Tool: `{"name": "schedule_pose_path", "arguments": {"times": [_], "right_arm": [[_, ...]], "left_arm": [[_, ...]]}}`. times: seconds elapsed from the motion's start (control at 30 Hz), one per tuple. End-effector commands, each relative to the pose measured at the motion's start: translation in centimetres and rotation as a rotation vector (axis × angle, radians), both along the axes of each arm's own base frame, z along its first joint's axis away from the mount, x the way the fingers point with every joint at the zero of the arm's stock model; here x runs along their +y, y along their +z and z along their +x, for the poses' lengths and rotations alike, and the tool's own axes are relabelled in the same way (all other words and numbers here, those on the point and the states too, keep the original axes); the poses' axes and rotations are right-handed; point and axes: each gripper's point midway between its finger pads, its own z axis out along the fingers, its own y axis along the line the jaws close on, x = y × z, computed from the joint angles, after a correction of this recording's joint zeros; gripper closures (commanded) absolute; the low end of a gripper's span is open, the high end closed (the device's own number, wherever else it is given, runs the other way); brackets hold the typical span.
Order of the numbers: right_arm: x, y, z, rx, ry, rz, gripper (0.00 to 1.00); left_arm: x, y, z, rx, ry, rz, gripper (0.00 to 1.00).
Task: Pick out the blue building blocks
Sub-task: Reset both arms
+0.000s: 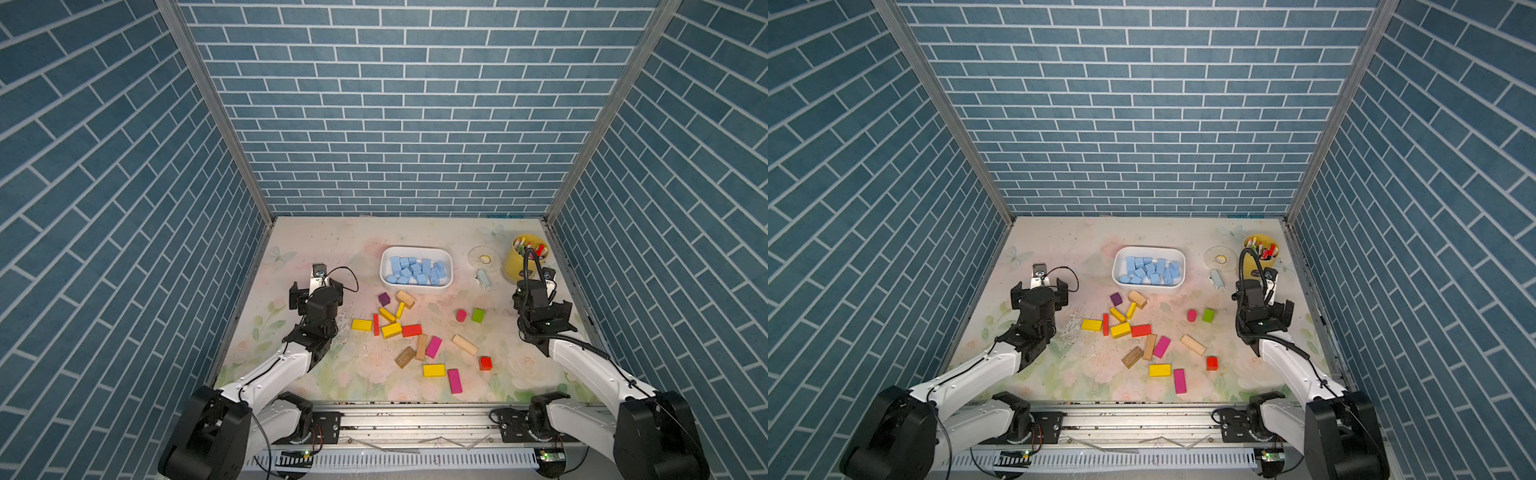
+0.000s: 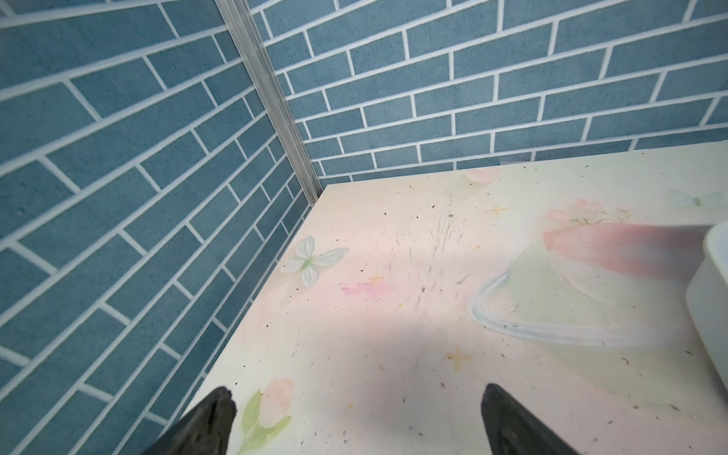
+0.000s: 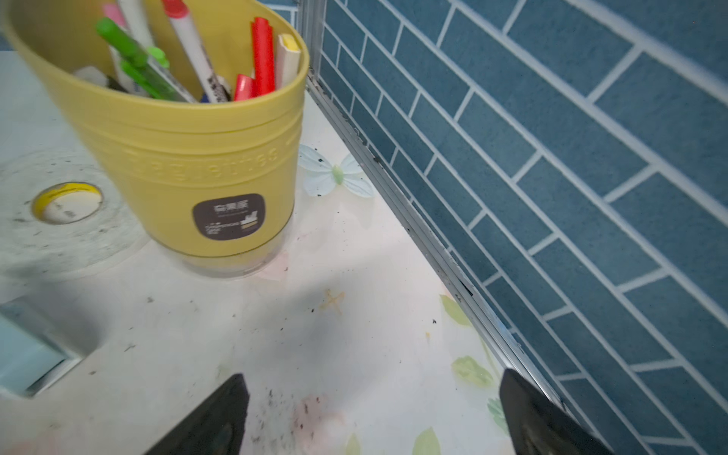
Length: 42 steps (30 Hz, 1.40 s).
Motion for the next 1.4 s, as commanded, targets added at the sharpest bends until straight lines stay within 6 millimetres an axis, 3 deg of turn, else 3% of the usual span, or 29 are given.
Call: {"name": "schedule_pose_path", "arguments": {"times": [0.0, 0.17, 0.4, 0.67, 1.1, 1.2, 1.37], "right_arm": [[-0.3, 0.1, 2.1, -0.07, 0.033, -0.031, 0.01], [0.2, -2.5, 3.9, -0.036, 0.125, -0.004, 0.01], [0.9, -2.2, 5.1, -0.114, 0.233, 0.057, 0.01], [-1.3, -2.2, 5.9, -0.166, 0.228, 0.143, 0.01], [2.3, -3.0, 8.1, -0.151, 0.462, 0.247, 0.01], [3.4, -4.4, 8.7, -0.127, 0.531, 0.264, 0.01], [3.6, -4.8, 8.2, -0.164, 0.546, 0.254, 0.01]], "left_arm": [[0.7, -1.1, 0.5, -0.014, -0.007, 0.014, 0.01], [1.3, -3.3, 1.2, -0.018, -0.023, -0.022, 0.01], [1.6, -3.6, 2.7, -0.005, -0.092, -0.039, 0.01], [1.6, -4.6, 3.5, -0.023, -0.149, -0.052, 0.01], [1.6, -6.8, 4.7, 0.024, -0.193, -0.103, 0.01], [1.6, -6.8, 4.8, 0.023, -0.197, -0.1, 0.01], [1.3, -7.1, 5.3, 0.049, -0.227, -0.113, 0.01]]}}
